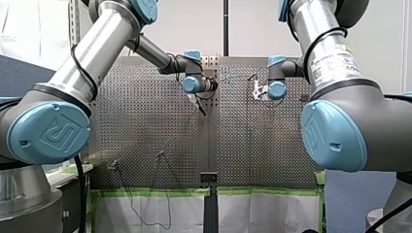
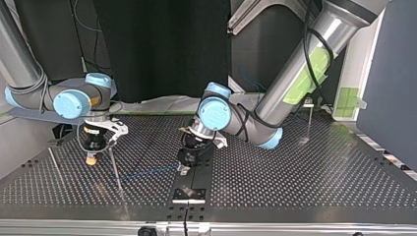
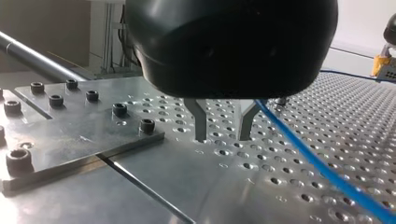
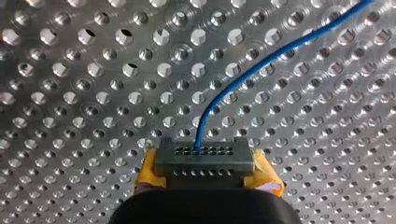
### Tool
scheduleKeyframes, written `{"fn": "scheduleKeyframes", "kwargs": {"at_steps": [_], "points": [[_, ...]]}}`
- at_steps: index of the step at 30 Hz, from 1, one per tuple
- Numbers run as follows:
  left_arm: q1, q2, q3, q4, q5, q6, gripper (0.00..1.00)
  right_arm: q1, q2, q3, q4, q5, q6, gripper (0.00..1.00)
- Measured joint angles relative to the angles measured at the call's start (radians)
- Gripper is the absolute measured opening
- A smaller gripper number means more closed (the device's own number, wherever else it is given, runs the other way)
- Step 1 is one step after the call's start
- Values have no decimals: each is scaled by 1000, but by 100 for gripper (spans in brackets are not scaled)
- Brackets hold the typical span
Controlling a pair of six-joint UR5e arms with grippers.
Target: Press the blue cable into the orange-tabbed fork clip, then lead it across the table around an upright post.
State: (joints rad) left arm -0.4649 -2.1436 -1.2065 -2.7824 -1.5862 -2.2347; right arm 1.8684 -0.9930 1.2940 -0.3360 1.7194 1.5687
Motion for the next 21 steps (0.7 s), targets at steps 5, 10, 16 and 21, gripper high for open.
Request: {"fn": "scheduleKeyframes", "kwargs": {"at_steps": [5,10,16,21], "points": [[0,0,0,-3,-2,2,33,0,11,1,0,-31,0,0],[0,0,0,-4,-2,3,36,-1,20,9,-1,-39,-2,0],[0,0,0,-12,-13,8,41,-1,24,16,-3,-40,-4,0],[0,0,1,-17,-18,14,47,-1,29,22,-4,-41,-6,0]]}}
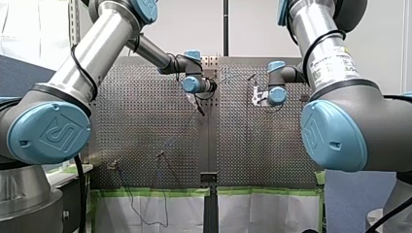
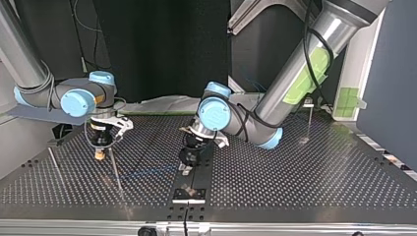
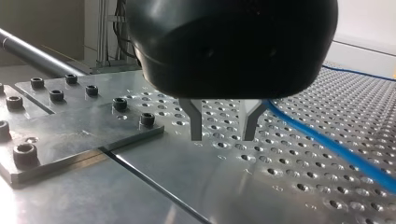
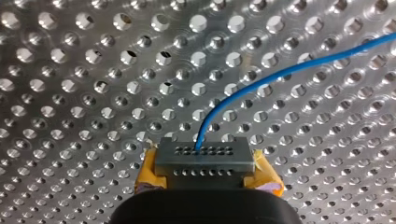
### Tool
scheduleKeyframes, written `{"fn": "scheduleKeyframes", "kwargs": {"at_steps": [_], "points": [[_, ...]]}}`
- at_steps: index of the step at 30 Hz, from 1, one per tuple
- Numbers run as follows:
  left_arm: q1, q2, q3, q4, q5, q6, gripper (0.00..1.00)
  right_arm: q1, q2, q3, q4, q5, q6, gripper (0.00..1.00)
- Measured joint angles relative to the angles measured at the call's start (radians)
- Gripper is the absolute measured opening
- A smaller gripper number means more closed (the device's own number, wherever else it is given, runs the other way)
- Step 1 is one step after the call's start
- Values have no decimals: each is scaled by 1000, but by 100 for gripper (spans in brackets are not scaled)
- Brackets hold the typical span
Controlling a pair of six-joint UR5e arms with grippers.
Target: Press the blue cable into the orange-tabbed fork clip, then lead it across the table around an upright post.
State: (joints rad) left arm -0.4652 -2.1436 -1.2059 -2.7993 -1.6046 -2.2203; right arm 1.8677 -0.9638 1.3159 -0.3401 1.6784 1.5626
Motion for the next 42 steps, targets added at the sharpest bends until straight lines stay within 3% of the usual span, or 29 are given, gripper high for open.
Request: {"fn": "scheduleKeyframes", "kwargs": {"at_steps": [5,15,25,42], "points": [[-4,0,-1,-21,-23,13,57,0,4,4,-1,1,-1,0],[-15,0,-1,-51,-75,52,57,-4,12,13,-6,5,-8,0],[-18,0,0,-52,-80,57,81,-12,32,13,-7,2,-13,0],[-18,0,-1,-70,-135,88,84,-20,43,37,-18,3,-28,0]]}}
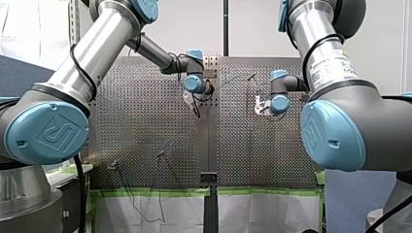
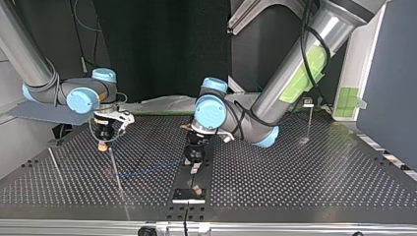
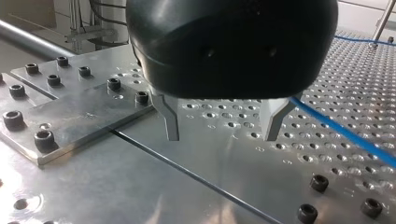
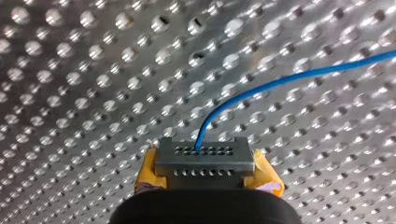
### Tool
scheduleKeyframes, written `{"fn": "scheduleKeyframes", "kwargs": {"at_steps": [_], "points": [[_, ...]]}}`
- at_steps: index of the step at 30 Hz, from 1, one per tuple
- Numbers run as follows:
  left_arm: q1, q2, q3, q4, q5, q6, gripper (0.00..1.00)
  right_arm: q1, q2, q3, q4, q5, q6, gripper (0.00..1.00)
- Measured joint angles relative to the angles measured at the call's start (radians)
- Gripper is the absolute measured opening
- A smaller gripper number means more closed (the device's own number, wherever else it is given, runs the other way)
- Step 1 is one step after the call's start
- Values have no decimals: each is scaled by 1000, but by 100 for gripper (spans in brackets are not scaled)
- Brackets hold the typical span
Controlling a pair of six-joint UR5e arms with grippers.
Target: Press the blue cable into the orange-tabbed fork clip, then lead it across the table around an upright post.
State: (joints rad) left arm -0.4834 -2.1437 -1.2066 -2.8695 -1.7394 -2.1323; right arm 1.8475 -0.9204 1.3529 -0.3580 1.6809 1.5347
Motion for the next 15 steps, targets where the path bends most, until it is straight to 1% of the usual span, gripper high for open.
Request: {"fn": "scheduleKeyframes", "kwargs": {"at_steps": [7,15], "points": [[-1,0,0,-1,-2,3,84,-13,2,17,-19,-2,1,0],[-2,0,0,-1,-2,5,84,-17,4,20,-22,-4,0,0]]}}
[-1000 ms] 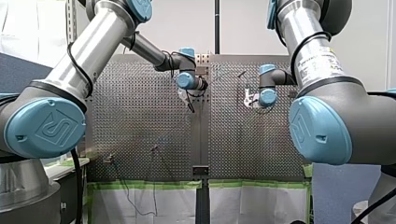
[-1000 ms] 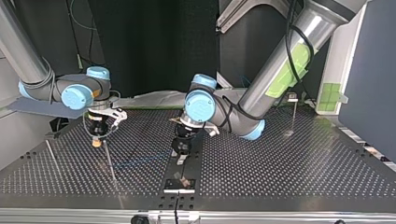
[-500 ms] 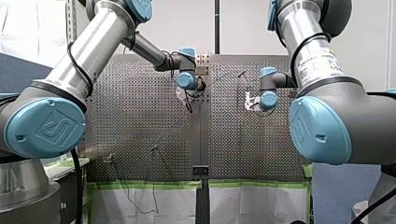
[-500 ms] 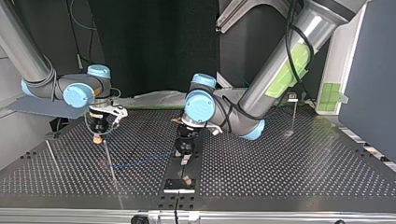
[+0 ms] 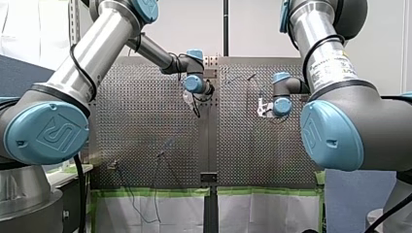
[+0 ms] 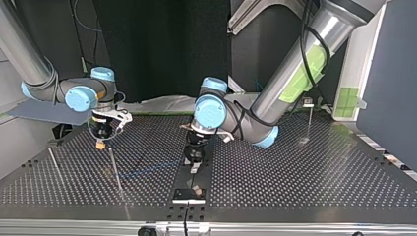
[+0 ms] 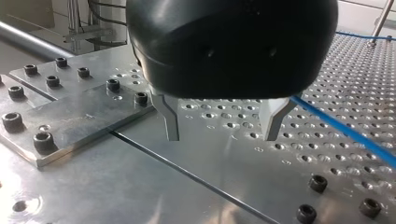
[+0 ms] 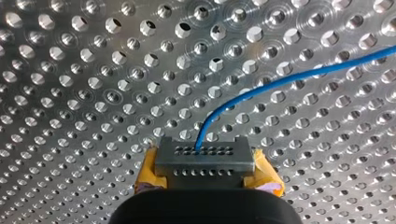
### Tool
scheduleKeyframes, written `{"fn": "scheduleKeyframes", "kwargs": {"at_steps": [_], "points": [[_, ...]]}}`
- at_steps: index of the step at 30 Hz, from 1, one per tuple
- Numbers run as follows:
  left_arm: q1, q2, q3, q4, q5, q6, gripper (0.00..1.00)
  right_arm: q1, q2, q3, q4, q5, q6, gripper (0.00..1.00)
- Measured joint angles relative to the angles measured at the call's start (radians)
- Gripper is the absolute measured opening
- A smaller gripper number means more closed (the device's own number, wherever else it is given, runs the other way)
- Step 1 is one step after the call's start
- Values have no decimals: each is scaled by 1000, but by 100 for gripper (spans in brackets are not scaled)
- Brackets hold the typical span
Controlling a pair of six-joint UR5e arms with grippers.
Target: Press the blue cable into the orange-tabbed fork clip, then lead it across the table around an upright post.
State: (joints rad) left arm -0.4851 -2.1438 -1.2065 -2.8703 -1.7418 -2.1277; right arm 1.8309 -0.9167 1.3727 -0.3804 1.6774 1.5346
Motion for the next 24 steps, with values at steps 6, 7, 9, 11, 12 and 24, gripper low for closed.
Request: {"fn": "scheduleKeyframes", "kwargs": {"at_steps": [6,7,9,11,12,24], "points": [[0,0,0,0,0,0,84,-1,1,0,0,-1,0,0],[0,0,0,0,-1,-1,84,-1,1,0,0,-1,0,0],[0,0,0,0,0,-3,84,-1,1,0,0,-1,0,0],[0,0,0,0,0,-6,84,-1,1,0,0,-1,0,0],[0,0,0,0,0,-7,84,-1,1,0,0,-1,0,0],[0,0,0,-15,-7,-23,84,-2,1,0,0,-1,0,0]]}}
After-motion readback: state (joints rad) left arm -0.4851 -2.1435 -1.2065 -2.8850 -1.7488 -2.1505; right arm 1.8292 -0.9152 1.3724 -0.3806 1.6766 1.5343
